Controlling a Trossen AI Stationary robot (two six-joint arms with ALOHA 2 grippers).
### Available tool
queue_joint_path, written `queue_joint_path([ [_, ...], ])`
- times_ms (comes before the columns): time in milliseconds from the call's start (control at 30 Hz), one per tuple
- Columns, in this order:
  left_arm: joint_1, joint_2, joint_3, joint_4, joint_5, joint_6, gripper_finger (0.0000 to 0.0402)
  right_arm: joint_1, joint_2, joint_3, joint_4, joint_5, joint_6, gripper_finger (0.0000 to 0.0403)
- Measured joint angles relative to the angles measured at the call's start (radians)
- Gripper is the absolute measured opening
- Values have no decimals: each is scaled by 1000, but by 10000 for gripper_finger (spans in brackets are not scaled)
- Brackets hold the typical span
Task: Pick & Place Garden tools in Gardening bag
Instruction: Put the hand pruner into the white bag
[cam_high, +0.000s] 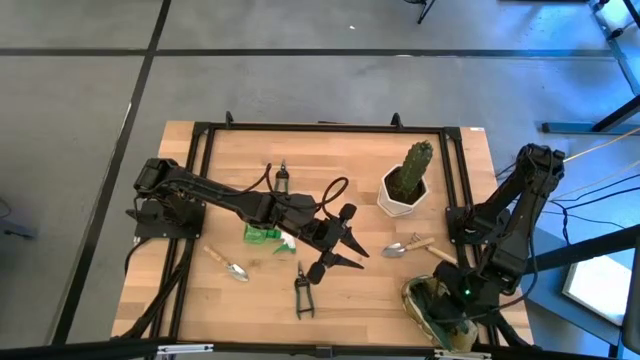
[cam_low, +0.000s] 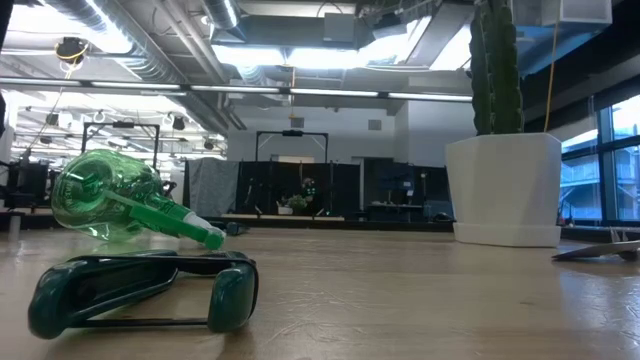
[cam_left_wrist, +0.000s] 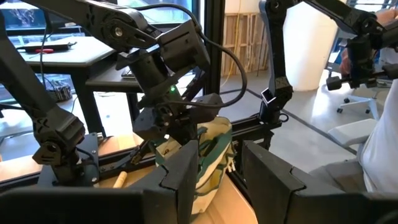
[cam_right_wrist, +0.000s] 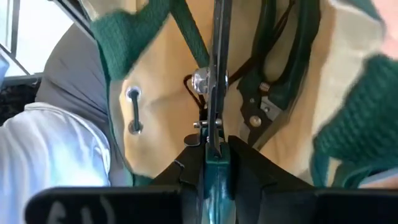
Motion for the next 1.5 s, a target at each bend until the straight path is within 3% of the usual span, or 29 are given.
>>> queue_joint_path([
  [433,-1,0,0,0,0,-17,121,-55,77,0,-3,-116,-73,52],
  [800,-1,0,0,0,0,-17,121,-61,87,0,-5,-120,-76,52],
  [1267,-1,0,0,-19,0,-18,121,-73,112,0,-35,-147,-206,52],
  [1500,-1,0,0,-25,0,-18,121,-94,192,0,-34,-229,-287,52],
])
